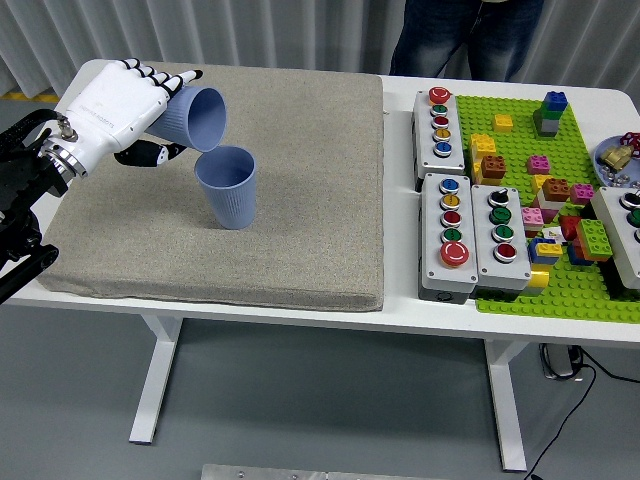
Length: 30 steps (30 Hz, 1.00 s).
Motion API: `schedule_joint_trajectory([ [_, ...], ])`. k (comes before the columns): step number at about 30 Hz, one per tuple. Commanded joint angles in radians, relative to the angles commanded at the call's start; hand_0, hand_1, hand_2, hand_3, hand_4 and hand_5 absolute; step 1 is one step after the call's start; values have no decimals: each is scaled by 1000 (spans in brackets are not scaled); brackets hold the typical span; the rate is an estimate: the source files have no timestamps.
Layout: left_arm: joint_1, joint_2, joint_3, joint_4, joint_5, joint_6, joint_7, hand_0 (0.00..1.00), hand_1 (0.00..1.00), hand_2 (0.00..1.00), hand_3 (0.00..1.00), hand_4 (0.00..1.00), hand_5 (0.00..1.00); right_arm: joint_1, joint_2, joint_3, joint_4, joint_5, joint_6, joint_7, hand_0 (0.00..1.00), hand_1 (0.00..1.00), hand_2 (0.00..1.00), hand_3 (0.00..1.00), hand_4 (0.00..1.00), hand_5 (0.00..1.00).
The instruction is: Pick cup pour cup place
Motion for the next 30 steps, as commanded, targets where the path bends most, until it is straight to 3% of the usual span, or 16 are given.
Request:
schedule_joint_trajectory([
  [9,23,-21,-33,16,0,14,-18,607,554,704,705,576,193,-4,3,-1,0,0,0,-1,770,716,753,627,206,259],
  [18,24,-25,-36,19,0,16,-18,596,551,706,706,576,193,-5,3,-1,0,-3,1,-3,771,715,753,627,206,259],
  [24,33,-39,-60,70,0,25,-39,593,550,707,707,576,193,-6,4,-1,0,0,1,-2,770,716,753,627,208,261],
  [27,36,-46,-71,85,-18,31,-47,592,549,700,705,575,194,-6,4,1,0,-2,2,-2,770,715,753,628,207,262],
  [30,46,-55,-88,105,-101,33,-64,592,549,700,705,575,194,-6,4,0,0,-1,2,-3,770,715,753,628,207,262],
])
